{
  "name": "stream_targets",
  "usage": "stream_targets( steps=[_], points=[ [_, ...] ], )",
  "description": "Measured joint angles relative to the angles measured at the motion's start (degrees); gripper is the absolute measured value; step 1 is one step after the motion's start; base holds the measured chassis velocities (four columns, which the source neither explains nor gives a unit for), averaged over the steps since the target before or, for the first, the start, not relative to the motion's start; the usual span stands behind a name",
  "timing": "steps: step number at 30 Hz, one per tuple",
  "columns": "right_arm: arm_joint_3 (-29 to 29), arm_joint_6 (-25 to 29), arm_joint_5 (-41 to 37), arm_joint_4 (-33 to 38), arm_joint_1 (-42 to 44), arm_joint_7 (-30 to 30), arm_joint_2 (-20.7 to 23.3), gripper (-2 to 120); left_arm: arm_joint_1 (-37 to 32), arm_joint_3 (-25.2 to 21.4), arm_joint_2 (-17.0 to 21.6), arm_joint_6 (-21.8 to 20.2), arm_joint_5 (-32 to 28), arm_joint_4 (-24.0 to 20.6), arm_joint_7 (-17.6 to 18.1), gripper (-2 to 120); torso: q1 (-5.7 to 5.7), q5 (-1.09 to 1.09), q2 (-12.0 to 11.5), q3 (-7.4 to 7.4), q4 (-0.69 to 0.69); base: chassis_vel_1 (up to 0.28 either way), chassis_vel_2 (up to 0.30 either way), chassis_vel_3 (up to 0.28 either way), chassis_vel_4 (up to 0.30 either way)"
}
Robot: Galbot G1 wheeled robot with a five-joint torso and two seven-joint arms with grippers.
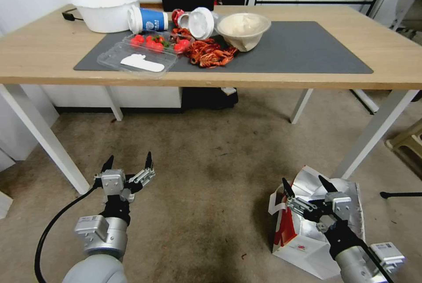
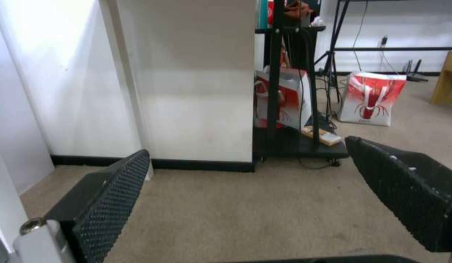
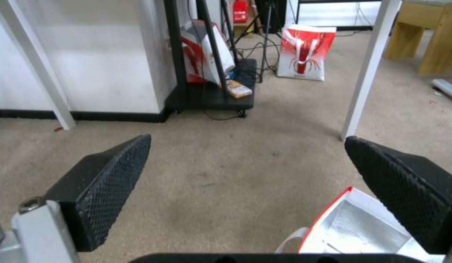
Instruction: Pick up the food delivery bag from the floor and place it on the table.
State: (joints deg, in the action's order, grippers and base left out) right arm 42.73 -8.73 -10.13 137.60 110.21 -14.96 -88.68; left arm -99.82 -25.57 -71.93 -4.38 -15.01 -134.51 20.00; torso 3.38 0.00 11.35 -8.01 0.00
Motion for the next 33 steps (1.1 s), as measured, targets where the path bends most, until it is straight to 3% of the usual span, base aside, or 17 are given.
stream_targets(
  steps=[33],
  points=[
    [0.03,1.13,0.04,-0.81,0.71,-0.09,0.28,100,-0.78,-0.06,-0.31,0.59,0.55,-0.55,-0.39,100,-1.17,0.0,-7.25,6.09,0.0,0.0,0.0,0.0,0.0]
  ],
)
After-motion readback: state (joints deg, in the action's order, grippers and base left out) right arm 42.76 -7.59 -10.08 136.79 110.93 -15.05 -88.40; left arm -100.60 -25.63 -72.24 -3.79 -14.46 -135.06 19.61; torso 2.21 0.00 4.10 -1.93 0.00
